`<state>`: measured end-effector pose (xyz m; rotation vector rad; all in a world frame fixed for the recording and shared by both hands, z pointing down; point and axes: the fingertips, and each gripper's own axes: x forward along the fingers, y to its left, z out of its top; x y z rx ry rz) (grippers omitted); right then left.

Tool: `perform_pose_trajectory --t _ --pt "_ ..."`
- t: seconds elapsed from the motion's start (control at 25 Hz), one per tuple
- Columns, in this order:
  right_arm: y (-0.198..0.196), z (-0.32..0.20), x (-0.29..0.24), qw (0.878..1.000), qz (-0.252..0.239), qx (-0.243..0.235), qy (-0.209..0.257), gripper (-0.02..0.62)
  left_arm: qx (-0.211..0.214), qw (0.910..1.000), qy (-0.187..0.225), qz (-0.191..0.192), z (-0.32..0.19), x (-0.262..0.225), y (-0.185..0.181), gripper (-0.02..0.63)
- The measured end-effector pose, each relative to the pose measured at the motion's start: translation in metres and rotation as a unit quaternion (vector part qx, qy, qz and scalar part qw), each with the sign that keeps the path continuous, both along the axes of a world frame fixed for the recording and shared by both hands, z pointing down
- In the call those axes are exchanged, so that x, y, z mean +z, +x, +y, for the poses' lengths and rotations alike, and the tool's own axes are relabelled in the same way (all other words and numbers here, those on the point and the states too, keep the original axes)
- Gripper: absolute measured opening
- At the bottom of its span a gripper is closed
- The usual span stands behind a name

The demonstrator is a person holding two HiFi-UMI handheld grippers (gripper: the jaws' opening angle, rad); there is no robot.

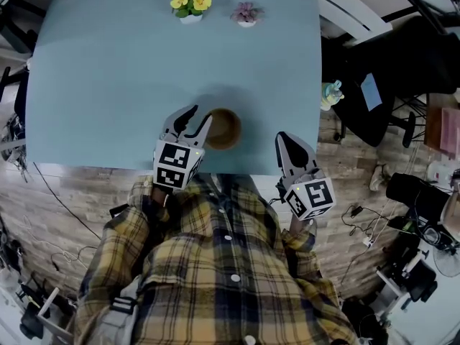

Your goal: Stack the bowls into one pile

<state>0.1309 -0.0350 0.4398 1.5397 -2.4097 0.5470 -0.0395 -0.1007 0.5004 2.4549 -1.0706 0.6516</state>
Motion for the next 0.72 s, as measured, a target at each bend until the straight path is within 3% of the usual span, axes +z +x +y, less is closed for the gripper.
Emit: perform_pose_trajectory --t 0.4,0.72 --pt "-0.02 -0.038 -0.044 0.996 0.041 -0.022 0.071 0.003 -0.029 0.9945 0.094 0.037 -0.018 -0.081 -0.014 0.114" --pt "-0.037 -0.058 -0.077 0.992 0.05 -0.029 0.11 0.003 -0.052 0.9849 0.155 0.058 -0.019 -0.138 -0.028 0.048"
